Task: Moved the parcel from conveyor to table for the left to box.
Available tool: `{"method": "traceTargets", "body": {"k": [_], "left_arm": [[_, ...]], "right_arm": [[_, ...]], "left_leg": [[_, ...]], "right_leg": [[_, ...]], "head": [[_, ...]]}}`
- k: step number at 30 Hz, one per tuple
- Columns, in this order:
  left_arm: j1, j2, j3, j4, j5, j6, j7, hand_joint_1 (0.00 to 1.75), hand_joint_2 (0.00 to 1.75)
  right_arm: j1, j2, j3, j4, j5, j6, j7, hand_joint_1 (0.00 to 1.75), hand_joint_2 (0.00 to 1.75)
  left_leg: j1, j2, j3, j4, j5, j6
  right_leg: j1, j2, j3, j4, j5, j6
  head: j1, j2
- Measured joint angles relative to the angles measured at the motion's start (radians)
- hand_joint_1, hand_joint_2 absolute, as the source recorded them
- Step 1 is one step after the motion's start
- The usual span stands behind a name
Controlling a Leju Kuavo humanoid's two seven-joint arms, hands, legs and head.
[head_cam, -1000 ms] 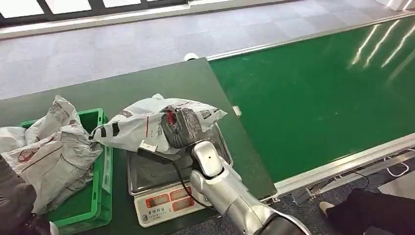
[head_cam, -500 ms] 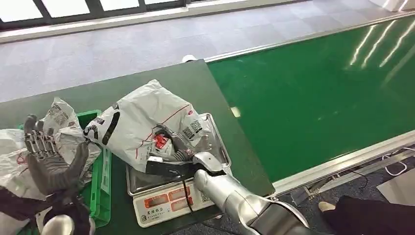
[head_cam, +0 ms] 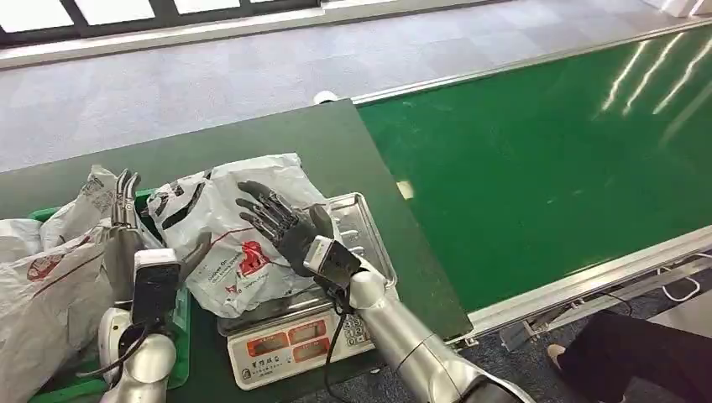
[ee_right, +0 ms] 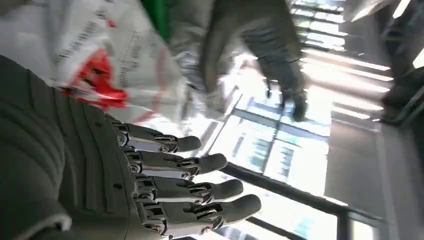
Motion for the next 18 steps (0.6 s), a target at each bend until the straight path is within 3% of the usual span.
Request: {"method": "traceTargets", "body": {"k": [11, 18], "left_arm": [[-0.029, -0.021, 0.0, 0.153, 0.034, 0.023, -0.059, 0.0, 1.75], [-0.024, -0.027, 0.0, 0.184, 0.048, 0.024, -0.072, 0.0, 1.75]], "right_arm": [[0.047, -0.042, 0.071, -0.229, 0.027, -0.19, 0.002, 0.0, 0.0], [0.091, -0.094, 0.161, -0.596, 0.033, -0.472, 0.0, 0.0, 0.0]], "left_leg": [[-0.001, 0.0, -0.003, 0.0, 0.0, 0.0], [-0.001, -0.001, -0.004, 0.0, 0.0, 0.001]], "right_leg": [[0.0, 0.0, -0.003, 0.0, 0.0, 0.0], [0.0, 0.0, -0.004, 0.0, 0.0, 0.0]], "head": [[0.0, 0.0], [0.0, 0.0]]}}
